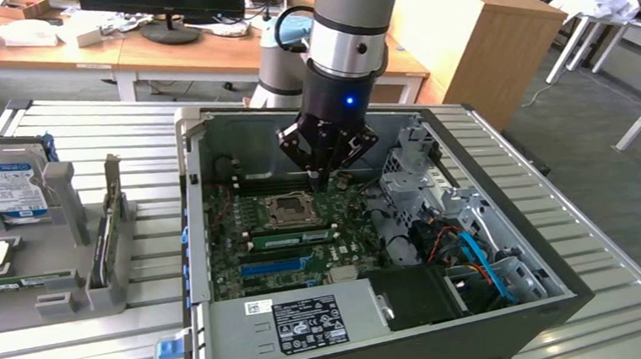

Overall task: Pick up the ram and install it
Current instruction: 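Press down the ram until it locks into place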

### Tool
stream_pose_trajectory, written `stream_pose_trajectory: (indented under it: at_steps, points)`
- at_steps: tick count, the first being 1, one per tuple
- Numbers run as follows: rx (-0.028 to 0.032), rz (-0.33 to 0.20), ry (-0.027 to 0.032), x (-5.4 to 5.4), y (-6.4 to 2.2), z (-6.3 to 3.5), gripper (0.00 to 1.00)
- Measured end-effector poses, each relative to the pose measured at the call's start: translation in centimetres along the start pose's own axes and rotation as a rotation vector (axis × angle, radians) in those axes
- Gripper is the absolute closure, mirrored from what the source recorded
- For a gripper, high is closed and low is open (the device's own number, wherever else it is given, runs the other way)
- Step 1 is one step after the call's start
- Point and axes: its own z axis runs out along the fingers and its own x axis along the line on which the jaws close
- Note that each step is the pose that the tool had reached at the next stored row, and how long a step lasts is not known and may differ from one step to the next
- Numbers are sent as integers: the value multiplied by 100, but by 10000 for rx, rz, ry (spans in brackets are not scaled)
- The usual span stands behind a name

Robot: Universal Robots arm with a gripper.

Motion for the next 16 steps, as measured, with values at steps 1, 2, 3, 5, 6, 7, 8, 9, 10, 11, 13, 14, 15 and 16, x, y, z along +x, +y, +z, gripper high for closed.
stream_pose_trajectory:
  at_steps: [1, 2, 3, 5, 6, 7, 8, 9, 10, 11, 13, 14, 15, 16]
  points:
    - [-3, 0, -1, 0, 0, -10, 89]
    - [-8, 1, -1, 0, 1, -19, 89]
    - [-15, 1, -3, 0, 1, -23, 89]
    - [-16, 1, -2, -1, 1, -29, 89]
    - [-16, 1, -2, -1, 1, -34, 89]
    - [-17, 0, -2, -1, 1, -39, 89]
    - [-19, 1, -3, -1, 1, -39, 89]
    - [-18, 0, -3, -1, 1, -40, 89]
    - [-19, 0, -3, -1, 1, -39, 89]
    - [-19, 0, -3, -1, 1, -39, 89]
    - [-18, 0, -2, -1, 1, -40, 89]
    - [-17, 1, -2, -1, 1, -40, 89]
    - [-20, 1, -2, -1, 1, -40, 89]
    - [-33, 1, 0, -1, 0, -42, 89]
